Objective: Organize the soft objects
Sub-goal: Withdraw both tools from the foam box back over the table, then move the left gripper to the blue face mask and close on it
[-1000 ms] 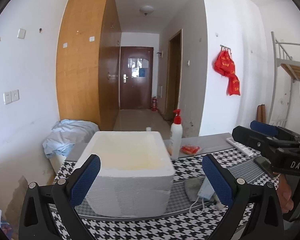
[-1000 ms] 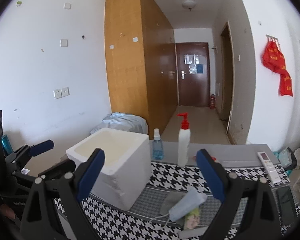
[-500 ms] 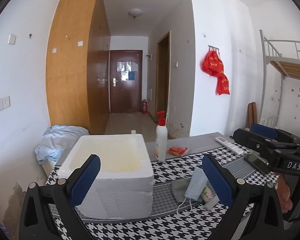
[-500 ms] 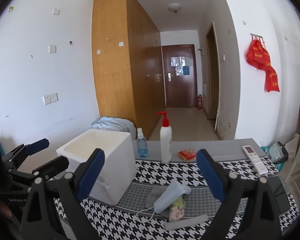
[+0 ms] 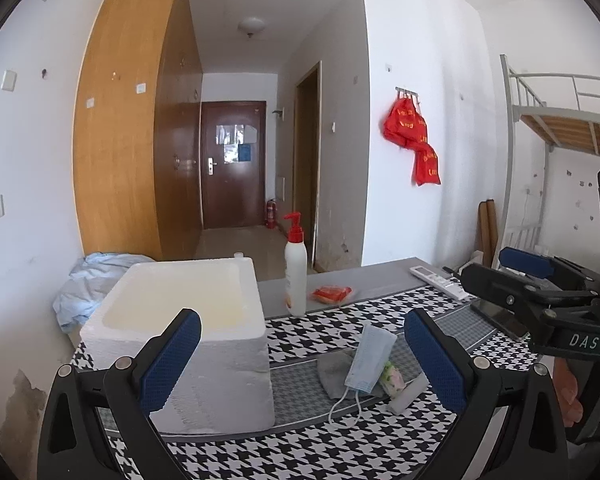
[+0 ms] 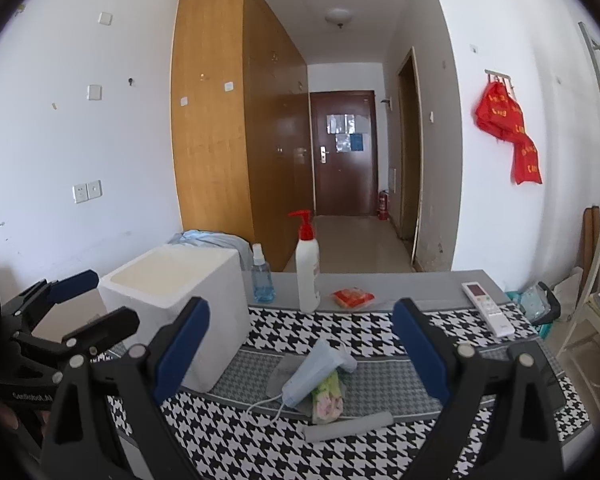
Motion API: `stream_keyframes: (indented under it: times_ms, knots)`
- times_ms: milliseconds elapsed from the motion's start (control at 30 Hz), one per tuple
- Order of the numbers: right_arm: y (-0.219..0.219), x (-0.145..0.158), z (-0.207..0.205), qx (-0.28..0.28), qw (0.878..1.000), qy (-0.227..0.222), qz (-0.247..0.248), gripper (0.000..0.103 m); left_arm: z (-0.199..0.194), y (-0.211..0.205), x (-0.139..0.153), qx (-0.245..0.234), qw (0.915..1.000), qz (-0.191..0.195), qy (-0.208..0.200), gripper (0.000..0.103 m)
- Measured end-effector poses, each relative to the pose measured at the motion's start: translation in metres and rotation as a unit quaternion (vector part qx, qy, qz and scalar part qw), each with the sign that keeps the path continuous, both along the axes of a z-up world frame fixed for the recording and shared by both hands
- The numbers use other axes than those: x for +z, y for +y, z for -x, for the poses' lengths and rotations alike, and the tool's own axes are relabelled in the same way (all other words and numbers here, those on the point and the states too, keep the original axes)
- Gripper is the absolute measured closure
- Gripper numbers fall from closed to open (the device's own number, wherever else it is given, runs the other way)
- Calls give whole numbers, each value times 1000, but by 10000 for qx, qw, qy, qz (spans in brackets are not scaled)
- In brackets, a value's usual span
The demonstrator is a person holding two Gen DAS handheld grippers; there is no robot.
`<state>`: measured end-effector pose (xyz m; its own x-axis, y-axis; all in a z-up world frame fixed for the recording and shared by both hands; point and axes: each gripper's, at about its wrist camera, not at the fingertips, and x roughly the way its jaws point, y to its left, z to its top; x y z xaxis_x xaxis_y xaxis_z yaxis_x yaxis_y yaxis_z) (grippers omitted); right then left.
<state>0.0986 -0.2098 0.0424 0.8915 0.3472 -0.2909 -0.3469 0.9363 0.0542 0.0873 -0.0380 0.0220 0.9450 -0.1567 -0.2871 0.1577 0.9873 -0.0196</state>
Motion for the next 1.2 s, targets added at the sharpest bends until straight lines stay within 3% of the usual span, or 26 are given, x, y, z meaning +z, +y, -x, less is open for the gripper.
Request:
stream_keyframes:
  times_ms: [867, 1200]
  knots:
    - [-37, -56, 0, -593, 9964, 589, 111, 8, -30, -34, -43, -656, 9970, -56, 414, 1]
    - [-48, -80, -10, -504, 9951, 848, 97, 8, -48, -55, -59, -826, 9942, -272, 635, 1]
